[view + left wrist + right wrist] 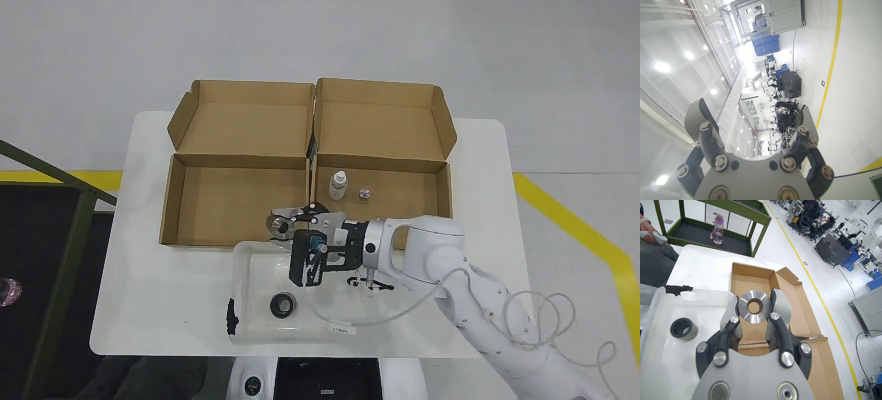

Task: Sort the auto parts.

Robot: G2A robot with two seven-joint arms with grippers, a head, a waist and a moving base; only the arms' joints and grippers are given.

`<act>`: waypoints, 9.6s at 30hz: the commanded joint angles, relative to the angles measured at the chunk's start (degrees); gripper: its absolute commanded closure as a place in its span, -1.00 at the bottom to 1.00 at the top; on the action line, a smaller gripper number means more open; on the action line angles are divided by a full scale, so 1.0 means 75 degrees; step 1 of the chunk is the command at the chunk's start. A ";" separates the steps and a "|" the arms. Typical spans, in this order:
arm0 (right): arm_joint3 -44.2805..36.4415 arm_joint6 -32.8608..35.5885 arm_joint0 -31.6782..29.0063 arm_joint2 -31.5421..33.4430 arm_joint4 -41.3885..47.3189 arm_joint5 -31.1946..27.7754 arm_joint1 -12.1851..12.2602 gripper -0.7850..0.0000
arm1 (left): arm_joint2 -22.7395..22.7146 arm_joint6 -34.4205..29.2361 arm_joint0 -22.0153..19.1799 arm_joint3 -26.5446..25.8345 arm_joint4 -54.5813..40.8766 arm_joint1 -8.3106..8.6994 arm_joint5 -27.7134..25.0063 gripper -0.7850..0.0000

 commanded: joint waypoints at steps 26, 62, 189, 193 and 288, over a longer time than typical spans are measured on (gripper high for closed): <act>0.3405 0.0783 0.2499 -0.1655 0.0675 0.0569 -0.0944 1.00 | 0.0000 0.0000 0.0000 0.0000 0.0000 0.0000 0.0000 -1.00; 0.5928 0.1485 0.3519 -0.2903 -0.0091 0.1347 -0.2194 0.62 | 0.0000 0.0000 0.0000 0.0000 0.0000 0.0000 0.0000 -1.00; 0.2182 0.1063 -0.0772 -0.1444 -0.0552 -0.1405 -0.0875 0.99 | 0.0000 0.0000 0.0000 0.0000 0.0000 0.0000 0.0000 -1.00; 0.2191 0.0965 -0.0726 -0.1484 -0.0481 -0.1351 -0.0888 1.00 | 0.0000 0.0000 0.0000 0.0000 0.0000 0.0000 0.0000 -1.00; 0.4059 0.0289 0.2086 -0.1533 0.0806 0.0174 -0.1467 1.00 | 0.0000 0.0000 0.0000 0.0000 0.0000 0.0000 0.0000 -1.00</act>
